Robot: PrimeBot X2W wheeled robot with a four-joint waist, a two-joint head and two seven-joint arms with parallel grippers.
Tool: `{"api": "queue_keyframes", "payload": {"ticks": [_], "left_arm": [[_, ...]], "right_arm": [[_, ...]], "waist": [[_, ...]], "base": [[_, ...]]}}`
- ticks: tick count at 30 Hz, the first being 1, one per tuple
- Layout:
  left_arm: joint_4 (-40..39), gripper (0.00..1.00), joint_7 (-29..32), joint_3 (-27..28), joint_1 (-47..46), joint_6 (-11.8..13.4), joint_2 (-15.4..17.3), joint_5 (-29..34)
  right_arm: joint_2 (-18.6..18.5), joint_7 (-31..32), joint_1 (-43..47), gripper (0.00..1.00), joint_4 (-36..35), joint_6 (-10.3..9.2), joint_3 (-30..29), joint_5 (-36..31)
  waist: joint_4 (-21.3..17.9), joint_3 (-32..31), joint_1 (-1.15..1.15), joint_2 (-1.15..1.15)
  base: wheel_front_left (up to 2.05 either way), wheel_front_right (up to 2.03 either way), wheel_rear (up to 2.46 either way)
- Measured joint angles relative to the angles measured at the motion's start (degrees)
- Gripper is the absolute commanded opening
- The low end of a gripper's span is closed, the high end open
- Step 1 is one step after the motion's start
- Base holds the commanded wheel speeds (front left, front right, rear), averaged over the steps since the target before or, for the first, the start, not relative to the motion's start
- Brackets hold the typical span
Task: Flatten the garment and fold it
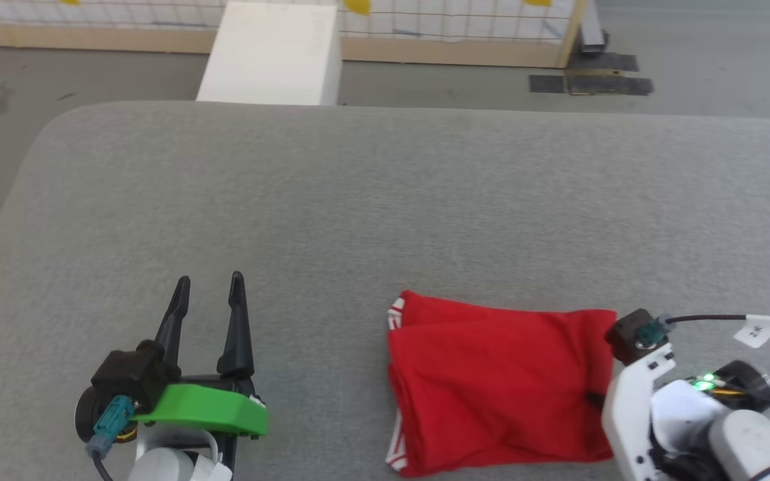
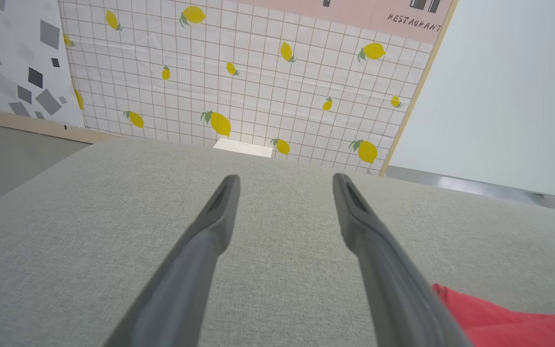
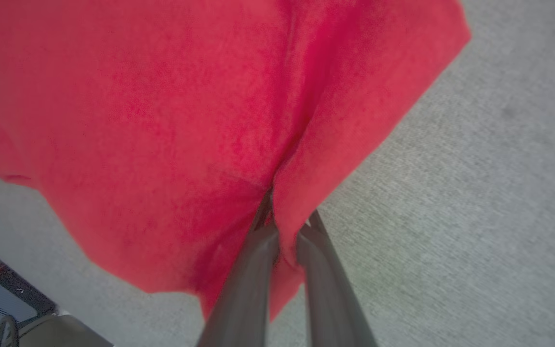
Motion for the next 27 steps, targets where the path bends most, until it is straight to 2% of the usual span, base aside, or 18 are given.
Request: {"api": "queue_keyframes", "payload": {"ticks": [7,11,13,18,27], "left_arm": [[-1.67,1.0,-0.01,-0.19,-0.36,0.43,-0.05,0.02],[-1.7,1.0,-0.01,-0.8,-2.63,0.48,-0.1,1.09],[-1.67,1.0,-0.01,-1.1,-4.17,0.51,-0.12,1.42],[-1.54,1.0,-0.01,-1.58,-7.83,1.26,-0.09,2.92],[-7.0,1.0,2.72,-1.63,-11.06,3.5,2.97,6.97]], "right_arm": [[-12.48,2.04,-1.21,0.0,-6.66,0.0,0.19,1.56],[-18.98,2.24,-3.86,0.0,-6.55,0.0,-2.44,2.26],[-20.85,1.53,-5.58,0.0,-5.02,-0.01,-4.09,2.32],[-22.19,-2.25,-10.71,0.0,2.64,0.0,-8.89,1.32],[-20.05,-10.56,-20.24,0.0,20.73,0.0,-17.2,-3.0]], "waist": [[-5.29,-0.02,0.0,0.0],[-9.59,0.98,0.0,0.0],[-11.78,1.84,0.0,0.0],[-16.85,5.41,0.0,0.0],[-21.46,15.19,0.0,0.0]], "base": [[0.0,0.0,0.0],[0.0,0.0,0.0],[0.0,0.0,0.0],[0.0,0.0,0.0],[0.0,0.0,0.0]]}}
